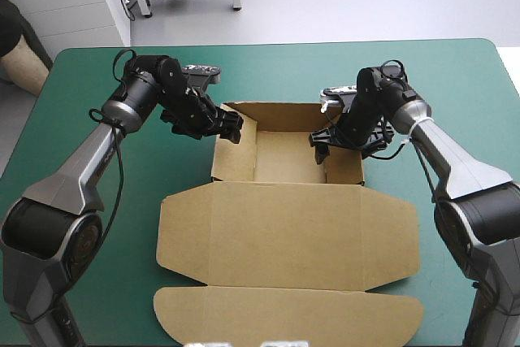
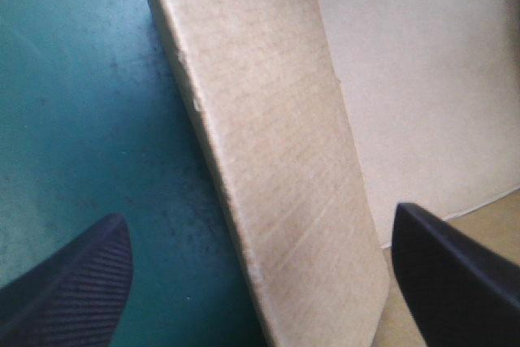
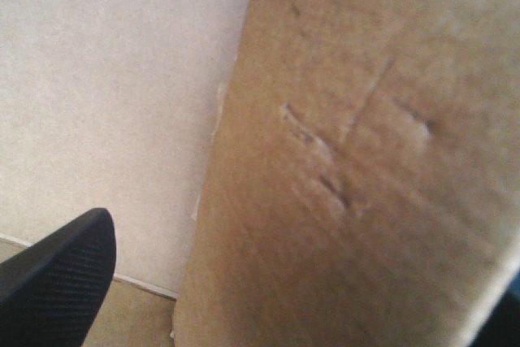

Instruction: Fold the box

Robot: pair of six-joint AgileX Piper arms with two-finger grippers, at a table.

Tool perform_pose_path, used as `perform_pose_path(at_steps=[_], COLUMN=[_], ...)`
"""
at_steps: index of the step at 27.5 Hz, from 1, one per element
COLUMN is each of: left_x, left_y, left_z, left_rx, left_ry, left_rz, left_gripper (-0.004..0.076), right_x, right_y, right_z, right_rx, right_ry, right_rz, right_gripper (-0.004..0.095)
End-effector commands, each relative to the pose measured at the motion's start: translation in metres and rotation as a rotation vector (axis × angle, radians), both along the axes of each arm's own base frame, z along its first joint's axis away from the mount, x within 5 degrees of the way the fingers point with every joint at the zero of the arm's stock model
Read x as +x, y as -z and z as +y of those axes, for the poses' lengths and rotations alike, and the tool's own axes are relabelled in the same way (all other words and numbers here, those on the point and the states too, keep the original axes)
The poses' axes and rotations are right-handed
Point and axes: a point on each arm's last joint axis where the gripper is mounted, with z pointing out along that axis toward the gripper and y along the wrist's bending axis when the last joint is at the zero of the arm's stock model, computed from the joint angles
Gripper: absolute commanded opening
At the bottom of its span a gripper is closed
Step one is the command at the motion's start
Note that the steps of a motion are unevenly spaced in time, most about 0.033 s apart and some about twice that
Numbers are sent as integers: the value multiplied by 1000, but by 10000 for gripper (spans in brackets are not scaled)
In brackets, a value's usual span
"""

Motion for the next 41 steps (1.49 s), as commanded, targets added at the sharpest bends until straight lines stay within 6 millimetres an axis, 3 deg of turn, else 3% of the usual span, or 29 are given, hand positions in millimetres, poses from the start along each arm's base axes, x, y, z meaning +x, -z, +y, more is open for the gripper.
perform_pose_path(at_steps=[1, 4, 6, 7, 9, 12, 16, 19, 21, 26, 33, 38, 41], left_x=[-19, -25, -35, -41, -62, -87, -123, -153, -172, -209, -249, -268, -274], left_y=[-48, -76, -98, -106, -131, -149, -154, -143, -126, -65, 2, 25, 26], left_z=[6, 12, 21, 24, 36, 51, 66, 77, 84, 104, 117, 123, 125], left_rx=[-38, -28, 5, 13, 51, 89, 117, 131, 166, 270, 257, 237, 219], left_ry=[8, 9, 6, 9, 33, 25, 43, 58, 87, 93, 87, 44, 23], left_rz=[-79, -186, -263, -292, -390, -460, -487, -466, -433, -335, -258, -234, -243], left_gripper=[622, 594, 498, 438, 216, 15, -8, -8, -8, -8, -8, -8, -8], right_x=[-12, -25, -35, -40, -53, -65, -74, -75, -75, -73, -70, -60, -47], right_y=[-49, -85, -108, -118, -144, -160, -169, -171, -170, -167, -150, -118, -101], right_z=[-11, -20, -25, -27, -32, -35, -38, -39, -38, -35, -33, -30, -26], right_rx=[-4, -37, -35, -31, -11, -4, 3, 7, 14, 33, 28, 8, 17], right_ry=[15, 10, 11, 13, 17, 1, 3, 3, 8, 9, 5, 8, 36], right_rz=[-154, -252, -309, -339, -419, -469, -490, -494, -489, -472, -411, -355, -346], right_gripper=[900, 900, 900, 900, 900, 900, 900, 900, 900, 900, 900, 900, 900])
